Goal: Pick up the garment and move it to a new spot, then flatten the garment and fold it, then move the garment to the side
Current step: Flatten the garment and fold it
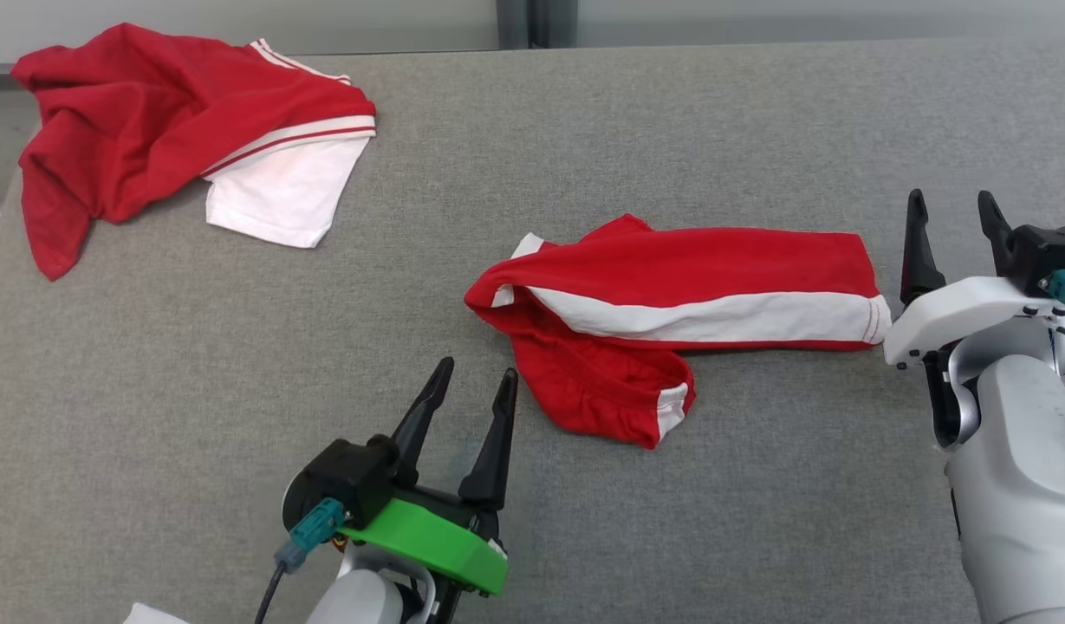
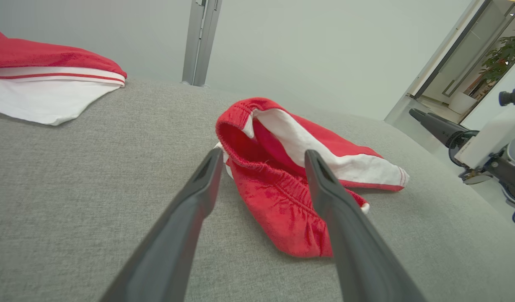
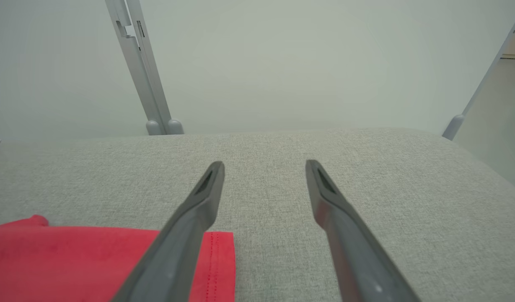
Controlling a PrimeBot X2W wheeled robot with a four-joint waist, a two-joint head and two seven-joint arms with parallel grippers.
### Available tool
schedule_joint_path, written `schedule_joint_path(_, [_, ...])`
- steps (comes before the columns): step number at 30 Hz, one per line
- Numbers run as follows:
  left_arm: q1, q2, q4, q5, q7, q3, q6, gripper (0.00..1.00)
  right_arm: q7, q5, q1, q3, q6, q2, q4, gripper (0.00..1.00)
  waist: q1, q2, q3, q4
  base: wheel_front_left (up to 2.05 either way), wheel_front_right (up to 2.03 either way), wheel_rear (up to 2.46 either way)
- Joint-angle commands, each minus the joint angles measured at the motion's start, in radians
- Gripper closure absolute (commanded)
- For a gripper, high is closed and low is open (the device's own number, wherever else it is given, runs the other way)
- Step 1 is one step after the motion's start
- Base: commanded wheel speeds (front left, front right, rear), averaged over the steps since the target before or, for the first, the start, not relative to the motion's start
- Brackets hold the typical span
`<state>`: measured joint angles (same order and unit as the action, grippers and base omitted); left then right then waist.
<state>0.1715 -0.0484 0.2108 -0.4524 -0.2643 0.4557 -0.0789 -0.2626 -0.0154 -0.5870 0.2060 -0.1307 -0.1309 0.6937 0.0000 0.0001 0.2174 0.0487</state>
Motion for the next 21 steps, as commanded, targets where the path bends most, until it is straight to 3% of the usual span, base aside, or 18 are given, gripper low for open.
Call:
schedule_joint_path(1, [0.02,-0.004,0.011,-0.011,0.0,0.014,0.0,0.0,-0.003,-0.012,0.031,0.001,0.0,0.009,-0.035,0.0,0.0,-0.0001,-0.018,-0.027,0.0,0.0,0.0])
schedule_joint_path(12, [0.126,-0.004,0.17,-0.12,0.0,0.027,0.049,0.0,-0.003,-0.08,0.223,-0.057,0.0,0.073,-0.332,0.0,0.0,-0.0001,-0.021,-0.129,0.0,0.0,0.0])
schedule_joint_path(21, [0.199,-0.004,0.279,-0.124,0.0,-0.067,0.081,0.0,-0.003,-0.167,0.308,-0.1,0.0,0.08,-0.427,0.0,0.0,-0.0001,0.001,-0.199,0.0,0.0,0.0])
